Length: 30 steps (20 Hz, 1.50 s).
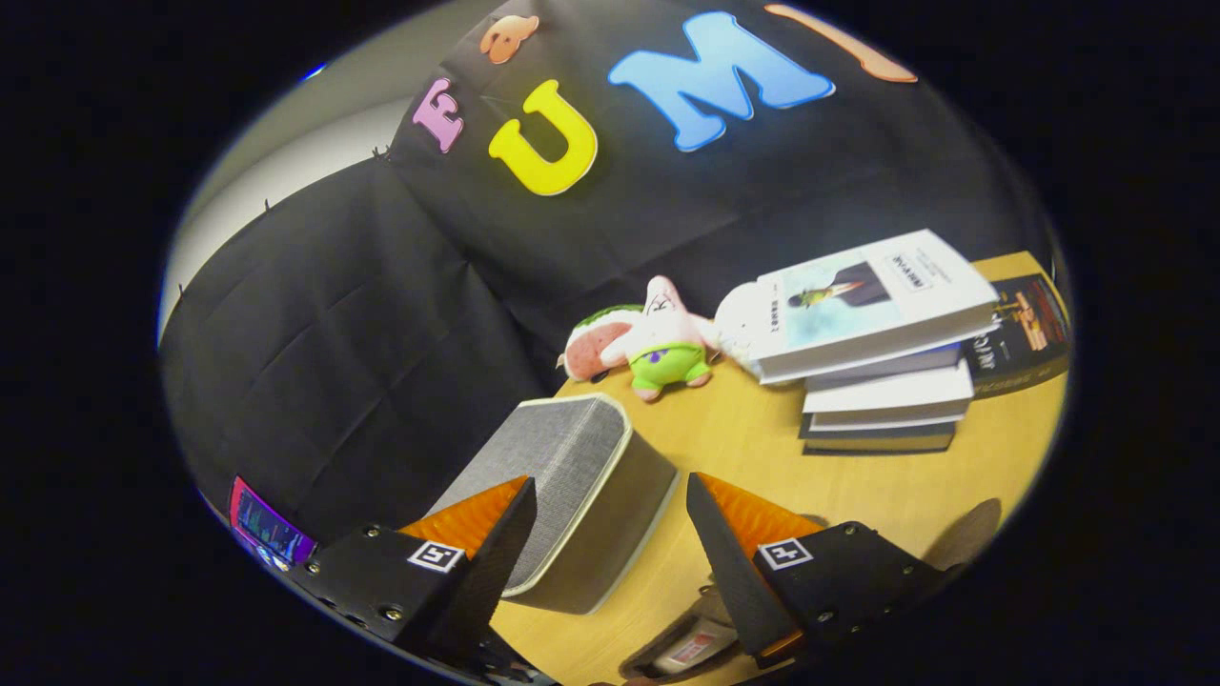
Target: Open the storage box then place both shoes into the box .Put the left shoe in first, then the right shoe, with the right side of both shoes facing outward in a uniform manner.
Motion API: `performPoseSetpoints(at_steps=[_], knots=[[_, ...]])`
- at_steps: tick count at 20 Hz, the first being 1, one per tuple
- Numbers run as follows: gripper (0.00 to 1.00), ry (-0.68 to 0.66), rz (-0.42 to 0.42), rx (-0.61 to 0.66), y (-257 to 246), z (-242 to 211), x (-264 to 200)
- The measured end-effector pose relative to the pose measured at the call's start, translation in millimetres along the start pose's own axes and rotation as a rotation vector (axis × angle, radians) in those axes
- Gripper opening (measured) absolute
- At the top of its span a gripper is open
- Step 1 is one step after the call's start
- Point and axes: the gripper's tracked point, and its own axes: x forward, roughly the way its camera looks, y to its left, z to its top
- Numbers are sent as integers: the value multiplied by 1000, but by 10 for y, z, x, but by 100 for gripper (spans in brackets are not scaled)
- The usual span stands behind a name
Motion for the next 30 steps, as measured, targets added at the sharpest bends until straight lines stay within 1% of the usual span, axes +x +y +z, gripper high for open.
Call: performPoseSetpoints(at_steps=[1,5,8,13,15,16,17,19,20,22,23,24,25,26,27,28,29,30], knots=[[97,37,40,38,55,-88,99],[97,174,146,164,154,-404,448],[97,234,219,235,246,-526,543],[96,273,288,355,343,-580,700],[95,292,282,371,307,-609,714],[92,299,297,411,314,-596,697],[76,316,306,446,362,-601,726],[61,358,333,499,380,-634,683],[53,377,331,499,372,-654,696],[27,369,339,521,354,-653,694],[19,368,343,538,285,-568,599],[12,379,351,535,361,-613,597],[11,395,369,532,410,-621,566],[11,408,368,510,432,-638,539],[11,388,359,497,484,-694,590],[6,376,368,511,490,-530,486],[0,371,377,509,543,-511,480],[0,366,369,494,561,-513,478]])
